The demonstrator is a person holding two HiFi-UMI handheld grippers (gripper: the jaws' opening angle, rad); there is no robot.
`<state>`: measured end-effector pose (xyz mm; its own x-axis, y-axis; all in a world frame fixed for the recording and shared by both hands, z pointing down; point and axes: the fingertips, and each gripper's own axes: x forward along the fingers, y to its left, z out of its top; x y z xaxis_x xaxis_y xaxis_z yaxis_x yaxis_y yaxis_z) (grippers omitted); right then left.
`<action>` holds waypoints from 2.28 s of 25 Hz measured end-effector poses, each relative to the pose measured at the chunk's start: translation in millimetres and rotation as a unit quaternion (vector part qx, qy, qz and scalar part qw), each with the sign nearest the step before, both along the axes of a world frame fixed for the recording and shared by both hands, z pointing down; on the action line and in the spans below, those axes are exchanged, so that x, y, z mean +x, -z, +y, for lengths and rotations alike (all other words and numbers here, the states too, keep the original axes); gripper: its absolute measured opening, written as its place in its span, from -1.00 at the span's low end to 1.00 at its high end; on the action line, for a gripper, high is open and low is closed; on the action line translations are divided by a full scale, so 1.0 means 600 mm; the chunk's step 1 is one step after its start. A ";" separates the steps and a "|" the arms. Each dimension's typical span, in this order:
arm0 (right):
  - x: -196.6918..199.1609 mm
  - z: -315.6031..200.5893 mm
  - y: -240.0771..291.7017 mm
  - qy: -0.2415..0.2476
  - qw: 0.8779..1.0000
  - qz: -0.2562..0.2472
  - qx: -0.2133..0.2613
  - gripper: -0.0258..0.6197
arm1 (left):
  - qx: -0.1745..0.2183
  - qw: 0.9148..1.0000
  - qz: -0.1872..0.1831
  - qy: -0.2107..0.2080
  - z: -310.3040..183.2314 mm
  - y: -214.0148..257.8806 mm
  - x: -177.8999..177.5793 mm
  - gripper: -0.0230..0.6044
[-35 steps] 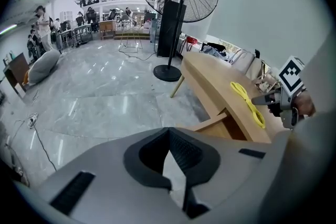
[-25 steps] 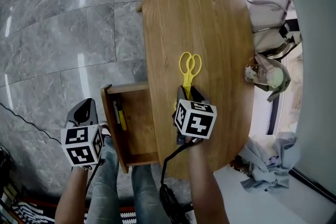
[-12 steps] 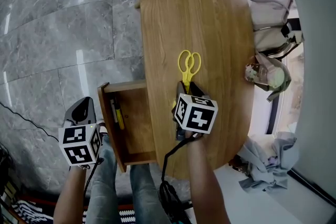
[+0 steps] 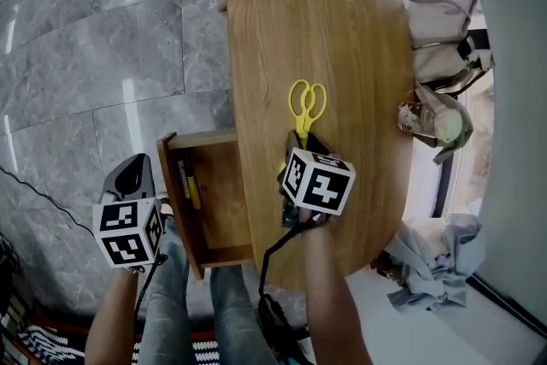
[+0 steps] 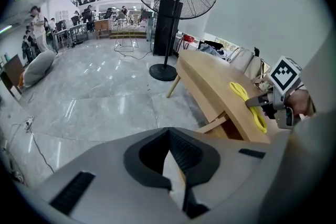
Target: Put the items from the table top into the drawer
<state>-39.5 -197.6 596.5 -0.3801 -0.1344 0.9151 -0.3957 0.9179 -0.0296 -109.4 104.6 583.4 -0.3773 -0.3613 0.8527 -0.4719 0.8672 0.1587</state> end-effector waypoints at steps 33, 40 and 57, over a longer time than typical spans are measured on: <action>0.028 0.080 0.045 0.032 0.999 -0.006 0.014 -0.56 | 0.015 1.000 -0.012 0.020 0.079 0.025 0.046 -0.94; 0.038 0.123 0.058 0.036 0.999 -0.014 0.008 -0.56 | 0.016 0.999 -0.014 0.031 0.118 0.031 0.070 -0.94; 0.090 0.242 0.051 0.079 0.997 -0.002 -0.019 -0.56 | 0.006 0.998 -0.011 0.065 0.203 0.026 0.132 -0.94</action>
